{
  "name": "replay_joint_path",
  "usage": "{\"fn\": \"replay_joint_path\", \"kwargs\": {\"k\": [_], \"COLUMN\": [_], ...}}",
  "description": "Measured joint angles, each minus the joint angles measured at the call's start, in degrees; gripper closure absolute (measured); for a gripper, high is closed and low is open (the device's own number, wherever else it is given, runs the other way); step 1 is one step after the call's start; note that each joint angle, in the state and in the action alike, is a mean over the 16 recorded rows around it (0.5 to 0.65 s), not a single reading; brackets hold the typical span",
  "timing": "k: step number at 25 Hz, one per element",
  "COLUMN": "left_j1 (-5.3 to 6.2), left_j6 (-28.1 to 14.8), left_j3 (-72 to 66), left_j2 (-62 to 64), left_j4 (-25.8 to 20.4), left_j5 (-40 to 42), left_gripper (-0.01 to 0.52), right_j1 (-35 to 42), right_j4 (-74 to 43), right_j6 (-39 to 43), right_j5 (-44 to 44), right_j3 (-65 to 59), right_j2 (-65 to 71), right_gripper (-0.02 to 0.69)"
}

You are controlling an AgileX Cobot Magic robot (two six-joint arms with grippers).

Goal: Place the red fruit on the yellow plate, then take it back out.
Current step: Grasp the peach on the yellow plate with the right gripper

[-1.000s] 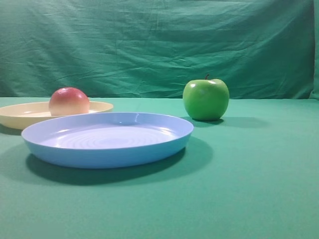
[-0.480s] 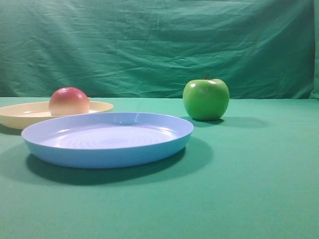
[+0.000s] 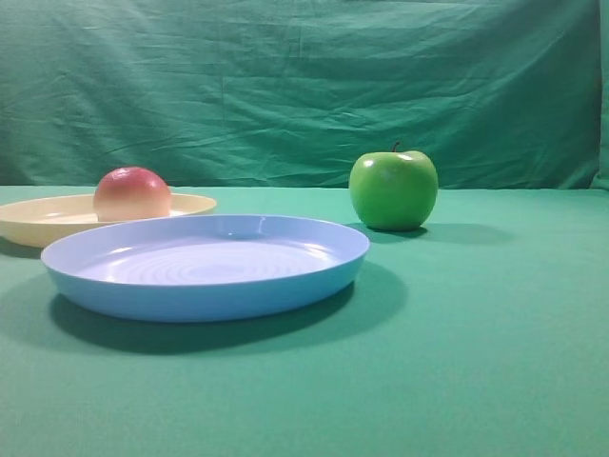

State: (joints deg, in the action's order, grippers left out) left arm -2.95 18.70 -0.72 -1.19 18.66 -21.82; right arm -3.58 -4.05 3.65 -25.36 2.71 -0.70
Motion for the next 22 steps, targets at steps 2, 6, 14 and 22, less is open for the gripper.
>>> {"fn": "replay_joint_path", "kwargs": {"k": [2, 6, 14, 22], "left_j1": [0.00, 0.00, 0.00, 0.00], "left_j6": [0.00, 0.00, 0.00, 0.00], "left_j3": [0.00, 0.00, 0.00, 0.00], "left_j2": [0.00, 0.00, 0.00, 0.00], "left_j4": [0.00, 0.00, 0.00, 0.00], "left_j5": [0.00, 0.00, 0.00, 0.00], "left_gripper": [0.514, 0.514, 0.514, 0.514], "right_j1": [0.01, 0.01, 0.01, 0.01], "right_j4": [0.24, 0.79, 1.36, 1.61], "right_j6": [0.01, 0.04, 0.05, 0.05], "right_j5": [0.51, 1.36, 1.97, 2.01], "right_j3": [-1.25, -3.03, -3.86, -3.86], "right_j2": [0.00, 0.00, 0.00, 0.00], "right_gripper": [0.665, 0.665, 0.665, 0.665]}}
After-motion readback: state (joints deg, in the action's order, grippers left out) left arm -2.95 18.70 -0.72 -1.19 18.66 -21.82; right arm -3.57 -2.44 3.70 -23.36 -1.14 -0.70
